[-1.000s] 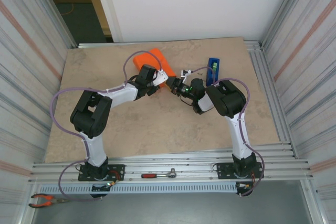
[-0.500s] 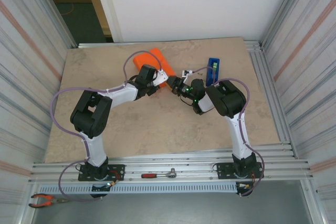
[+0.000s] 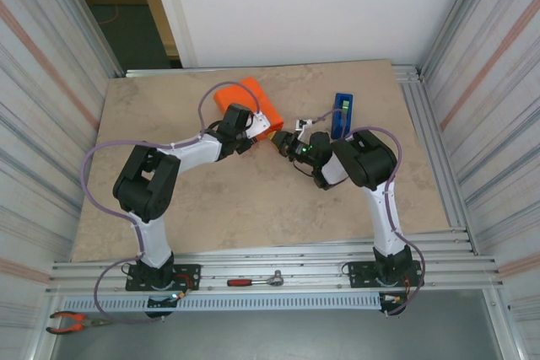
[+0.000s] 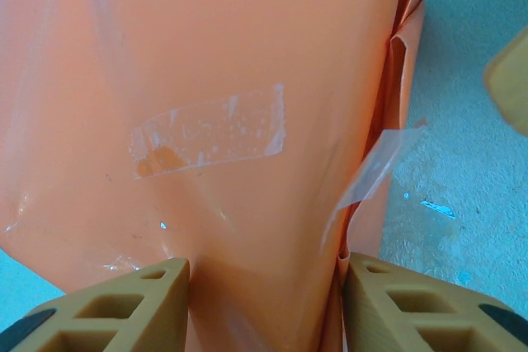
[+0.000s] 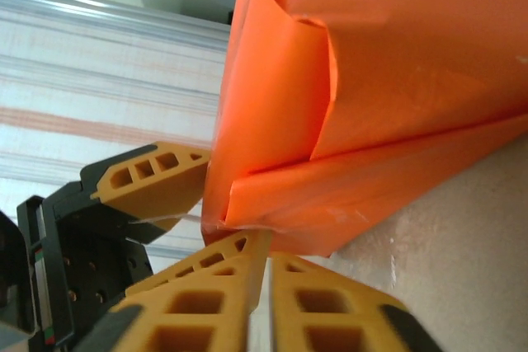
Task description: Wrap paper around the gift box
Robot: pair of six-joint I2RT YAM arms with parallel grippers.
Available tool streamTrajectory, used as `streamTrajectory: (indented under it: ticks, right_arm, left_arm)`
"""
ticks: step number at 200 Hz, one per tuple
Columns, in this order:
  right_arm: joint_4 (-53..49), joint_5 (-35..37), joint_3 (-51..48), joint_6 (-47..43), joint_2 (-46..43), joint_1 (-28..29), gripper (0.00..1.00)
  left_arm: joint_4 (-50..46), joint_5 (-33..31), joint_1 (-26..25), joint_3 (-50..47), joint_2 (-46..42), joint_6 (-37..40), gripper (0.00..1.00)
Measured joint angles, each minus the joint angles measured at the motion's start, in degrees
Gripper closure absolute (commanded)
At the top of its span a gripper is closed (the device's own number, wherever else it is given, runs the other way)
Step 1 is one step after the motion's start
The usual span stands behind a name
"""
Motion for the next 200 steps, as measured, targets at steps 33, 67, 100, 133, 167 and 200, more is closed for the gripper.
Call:
streamTrajectory:
  ticks: [33, 67, 100, 133, 167, 200]
  right_arm:
    - [-0.1, -0.5, -1.2, -0.4, -0.7, -0.6, 1.0]
    - [-2.3, -1.6, -0.7, -1.3, -0.7, -0.5, 1.0]
    - [-5.9, -1.9, 2.1, -1.5, -0.7, -0.3, 1.0]
    - [-7.8, -1.8, 4.7, -1.5, 0.0, 0.0, 1.0]
    - [-9.7, -1.9, 7.5, -1.5, 1.7, 0.4, 1.0]
    - [-10.8, -1.9, 9.0, -1.5, 2.7, 0.5, 1.0]
  left_arm:
    - [0.0, 0.0, 0.0, 0.0, 0.0, 0.0, 0.52]
    - [0.0, 0.0, 0.0, 0.0, 0.0, 0.0, 0.53]
    - [0.0, 0.0, 0.0, 0.0, 0.0, 0.0, 0.53]
    - [-0.1, 0.0, 0.0, 0.0, 0.0, 0.0, 0.53]
    - [-0.2, 0.0, 0.0, 0.1, 0.0, 0.0, 0.53]
    - [-0.2, 0.0, 0.0, 0.1, 0.0, 0.0, 0.53]
